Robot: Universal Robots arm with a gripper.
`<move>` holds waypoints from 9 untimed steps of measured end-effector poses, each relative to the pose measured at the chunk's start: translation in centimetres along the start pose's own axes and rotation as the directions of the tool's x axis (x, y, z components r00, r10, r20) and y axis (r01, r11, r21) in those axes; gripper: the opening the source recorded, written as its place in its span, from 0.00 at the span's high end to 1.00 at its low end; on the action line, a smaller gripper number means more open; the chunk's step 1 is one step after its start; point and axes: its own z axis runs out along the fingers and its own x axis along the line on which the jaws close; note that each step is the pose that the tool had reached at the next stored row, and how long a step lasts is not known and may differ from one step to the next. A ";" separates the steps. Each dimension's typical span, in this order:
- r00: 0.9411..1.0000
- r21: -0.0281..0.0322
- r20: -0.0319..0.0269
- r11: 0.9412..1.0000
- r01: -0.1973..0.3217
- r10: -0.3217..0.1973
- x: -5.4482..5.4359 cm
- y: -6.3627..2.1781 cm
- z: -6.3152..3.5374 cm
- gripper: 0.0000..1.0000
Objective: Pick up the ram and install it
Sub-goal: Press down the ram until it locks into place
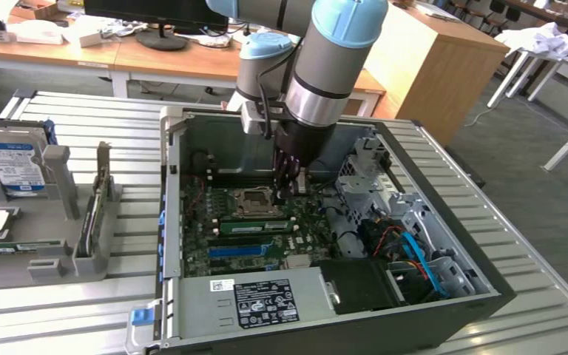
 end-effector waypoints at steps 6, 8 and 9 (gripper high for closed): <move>1.000 0.000 0.000 1.000 0.000 0.000 0.0 0.00 0.00 0.89; 1.000 0.000 0.000 1.000 0.000 0.000 0.0 -0.02 0.00 0.89; 1.000 0.000 0.000 1.000 0.000 0.000 0.0 -0.08 0.00 0.89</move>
